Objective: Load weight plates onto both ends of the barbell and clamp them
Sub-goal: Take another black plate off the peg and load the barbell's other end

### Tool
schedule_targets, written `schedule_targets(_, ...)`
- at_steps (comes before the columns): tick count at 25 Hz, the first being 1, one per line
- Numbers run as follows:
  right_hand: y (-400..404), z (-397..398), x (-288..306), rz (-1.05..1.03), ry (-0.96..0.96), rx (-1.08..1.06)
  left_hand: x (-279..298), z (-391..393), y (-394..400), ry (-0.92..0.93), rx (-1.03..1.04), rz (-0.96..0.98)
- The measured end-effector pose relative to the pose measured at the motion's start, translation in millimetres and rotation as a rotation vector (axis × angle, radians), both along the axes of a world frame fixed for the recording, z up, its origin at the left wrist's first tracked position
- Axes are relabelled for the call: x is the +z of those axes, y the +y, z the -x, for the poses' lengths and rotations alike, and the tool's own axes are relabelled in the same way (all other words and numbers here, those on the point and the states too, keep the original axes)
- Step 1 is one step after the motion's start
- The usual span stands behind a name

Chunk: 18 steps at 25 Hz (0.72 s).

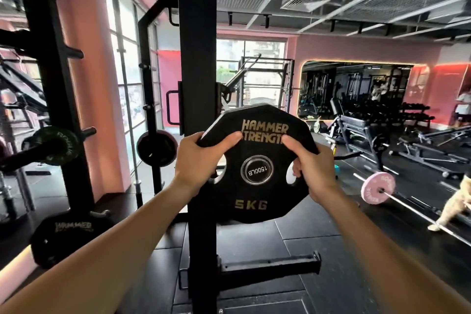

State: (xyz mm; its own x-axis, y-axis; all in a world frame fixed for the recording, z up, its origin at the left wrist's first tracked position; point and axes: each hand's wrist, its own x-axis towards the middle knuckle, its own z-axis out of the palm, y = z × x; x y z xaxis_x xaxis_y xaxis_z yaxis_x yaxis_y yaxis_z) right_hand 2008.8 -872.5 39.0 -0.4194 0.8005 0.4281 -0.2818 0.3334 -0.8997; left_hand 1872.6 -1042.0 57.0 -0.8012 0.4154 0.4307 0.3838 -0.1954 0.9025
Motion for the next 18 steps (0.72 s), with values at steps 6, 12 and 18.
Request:
schedule_targets(6, 20, 26, 6, -0.049, -0.037, 0.003, -6, 35, 20, 0.041, 0.003, 0.013)
schedule_targets(12, 51, 58, 13, -0.099, -0.139, 0.026, -15, 72, 56, -0.026, 0.014, -0.043)
schedule_targets(18, 89, 108, 20, -0.102, -0.209, 0.026, -19, 125, 99, -0.053, 0.022, -0.070)
